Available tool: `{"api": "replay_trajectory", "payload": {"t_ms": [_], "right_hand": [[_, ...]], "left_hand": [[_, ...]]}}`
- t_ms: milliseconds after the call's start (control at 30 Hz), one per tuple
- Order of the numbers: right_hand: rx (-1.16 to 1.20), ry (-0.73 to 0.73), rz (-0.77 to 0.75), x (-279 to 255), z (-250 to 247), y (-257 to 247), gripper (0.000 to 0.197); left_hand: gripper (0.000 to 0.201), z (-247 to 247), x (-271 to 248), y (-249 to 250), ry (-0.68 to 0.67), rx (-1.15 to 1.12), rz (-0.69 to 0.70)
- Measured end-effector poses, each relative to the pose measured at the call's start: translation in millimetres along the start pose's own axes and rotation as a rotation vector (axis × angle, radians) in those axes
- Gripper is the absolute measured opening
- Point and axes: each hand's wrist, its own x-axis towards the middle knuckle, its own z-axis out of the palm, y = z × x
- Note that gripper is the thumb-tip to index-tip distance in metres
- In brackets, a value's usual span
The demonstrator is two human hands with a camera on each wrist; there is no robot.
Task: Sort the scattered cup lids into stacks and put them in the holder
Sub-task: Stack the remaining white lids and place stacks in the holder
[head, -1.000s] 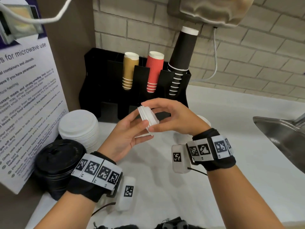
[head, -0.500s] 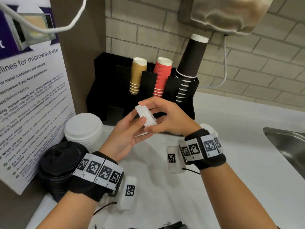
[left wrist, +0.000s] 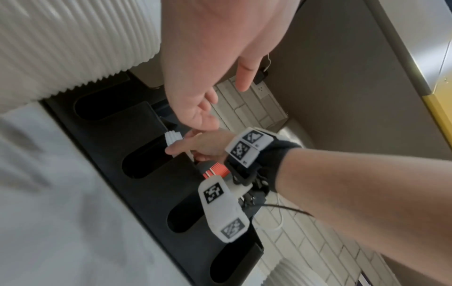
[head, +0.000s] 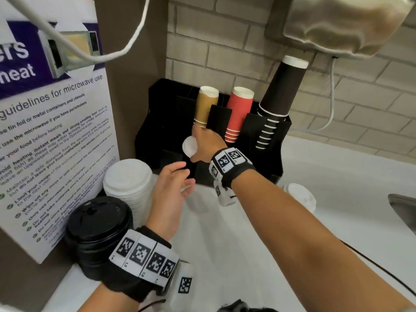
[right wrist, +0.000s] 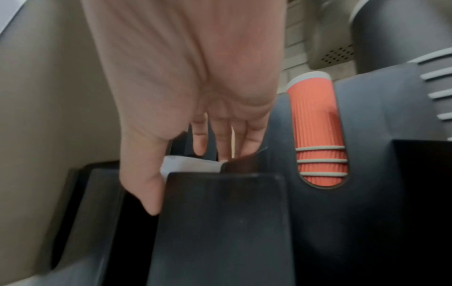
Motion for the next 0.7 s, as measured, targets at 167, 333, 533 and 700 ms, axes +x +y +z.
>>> {"api": "replay_trajectory", "payload": {"t_ms": [167, 333, 533, 700], "right_hand": [[-0.387, -0.136, 0.035, 17.9, 25.7, -12.2, 0.068], [-0.445, -0.165, 0.029, 21.3, 47.3, -15.2, 0.048], [-0.390, -0.283, -0.005, 21.2, 45.1, -15.9, 0.031], [-0.366, -0.313, 0.001, 15.1, 45.5, -17.4, 0.016]], "left_hand": [[0.014, -1.5, -6.0, -9.3, 0.006, 0.036, -0.031], [0.014, -4.1, -9.4, -9.6, 0.023, 0.050, -0.054], [0.014, -9.2, -13.3, -7.9, 0.040, 0.041, -0.054], [0.014, -13.6, -16.7, -6.1, 0.054, 0.031, -0.054]]}}
